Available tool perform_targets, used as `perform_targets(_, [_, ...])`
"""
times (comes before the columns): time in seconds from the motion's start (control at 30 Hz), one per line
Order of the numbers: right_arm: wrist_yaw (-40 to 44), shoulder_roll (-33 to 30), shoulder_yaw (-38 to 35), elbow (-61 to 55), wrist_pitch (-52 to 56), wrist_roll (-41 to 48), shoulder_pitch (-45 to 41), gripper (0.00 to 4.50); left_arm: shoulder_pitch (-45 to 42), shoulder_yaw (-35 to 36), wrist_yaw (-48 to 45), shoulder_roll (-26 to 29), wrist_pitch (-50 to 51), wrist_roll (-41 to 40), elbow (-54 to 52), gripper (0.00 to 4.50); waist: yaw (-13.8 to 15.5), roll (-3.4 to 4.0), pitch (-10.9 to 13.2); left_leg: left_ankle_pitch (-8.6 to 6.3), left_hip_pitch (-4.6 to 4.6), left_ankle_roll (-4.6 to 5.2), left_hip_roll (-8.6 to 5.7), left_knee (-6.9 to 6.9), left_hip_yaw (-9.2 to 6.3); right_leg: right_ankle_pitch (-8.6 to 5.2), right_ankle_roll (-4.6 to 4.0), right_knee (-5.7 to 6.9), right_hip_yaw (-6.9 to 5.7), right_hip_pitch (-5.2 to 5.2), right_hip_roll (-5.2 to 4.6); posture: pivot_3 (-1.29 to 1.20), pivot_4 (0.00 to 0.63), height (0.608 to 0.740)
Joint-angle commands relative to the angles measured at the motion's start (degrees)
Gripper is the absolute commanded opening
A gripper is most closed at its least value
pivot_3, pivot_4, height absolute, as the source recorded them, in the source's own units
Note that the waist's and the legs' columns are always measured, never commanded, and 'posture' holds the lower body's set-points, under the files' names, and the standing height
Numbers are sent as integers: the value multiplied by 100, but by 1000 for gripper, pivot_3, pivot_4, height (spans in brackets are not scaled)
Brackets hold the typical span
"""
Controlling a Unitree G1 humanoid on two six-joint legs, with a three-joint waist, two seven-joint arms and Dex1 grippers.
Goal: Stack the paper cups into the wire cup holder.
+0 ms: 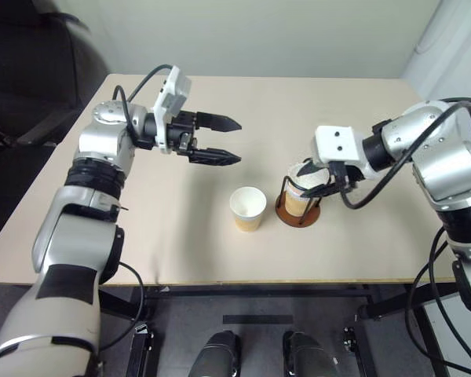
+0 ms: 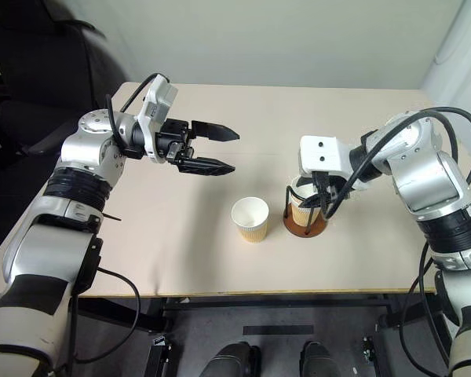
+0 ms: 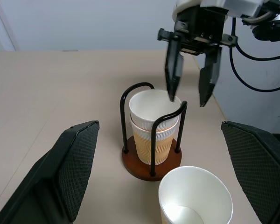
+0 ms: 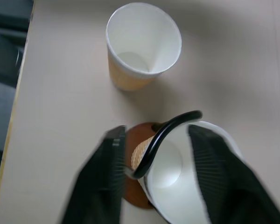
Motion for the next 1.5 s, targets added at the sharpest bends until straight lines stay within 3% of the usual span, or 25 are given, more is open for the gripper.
perform_targets(0.03, [-184, 6, -502, -47, 289, 261, -273, 2683, -53, 114, -183, 27, -89, 42, -92, 4500, 0, 0, 0, 0, 0, 0, -1, 0, 2, -1, -2, 0, -1, -1, 2, 0, 150, 740])
perform_targets(0.2, [-299, -290, -1164, -348, 1121, 836, -222, 2683, -96, 173, -183, -35, -125, 405, 60, 4500, 11, 0, 0, 1, -1, -1, 1, -2, 0, -6, -9, 2, -3, 1, 2, 0, 150, 740])
perform_targets(0.33, [-435, -749, -1486, -672, 1359, 1039, 199, 2683, -15, -315, -183, 93, -80, 706, -107, 4500, 24, -1, 0, 0, 2, -2, 0, -1, -2, -12, -16, -2, -3, 6, 3, 0, 150, 740])
perform_targets(0.47, [-603, -997, -1630, -843, 1468, 1184, 396, 2683, -37, -674, -183, 53, -752, 1106, -39, 4500, 9, -2, 1, 0, 2, -5, 2, -3, 1, -3, 9, 2, 5, 0, 1, 0, 150, 740])
perform_targets(0.87, [-1027, -1257, -2266, -877, 2139, 2040, 132, 2683, -402, -586, 55, -898, -2149, 2773, 977, 4500, 18, -4, 3, -2, 2, 0, -4, -2, 5, 7, 26, 6, 11, -2, -2, 0, 150, 740])
perform_targets(1.23, [-1398, -1618, -2537, -995, 2161, 2366, 451, 2683, -442, -378, -29, -1293, -2286, 3258, 1365, 4500, 44, -4, 2, -10, -1, 7, -6, -4, 9, 6, 29, 4, 4, -4, -2, 0, 150, 740])
perform_targets(1.37, [-1487, -1779, -2636, -958, 2170, 2450, 548, 2712, -441, -352, -153, -1332, -2275, 3365, 1430, 3600, 54, -4, 3, -10, -3, 8, -4, -2, 9, 6, 32, 4, 7, -5, -5, 0, 150, 740])
perform_targets(1.5, [-1582, -1881, -2777, -900, 2154, 2541, 637, 2712, -498, -417, -183, -1294, -2232, 3406, 1467, 2080, 58, -4, 2, -12, -1, 10, -5, 0, 10, 6, 33, 5, 8, -4, -5, 0, 150, 740])
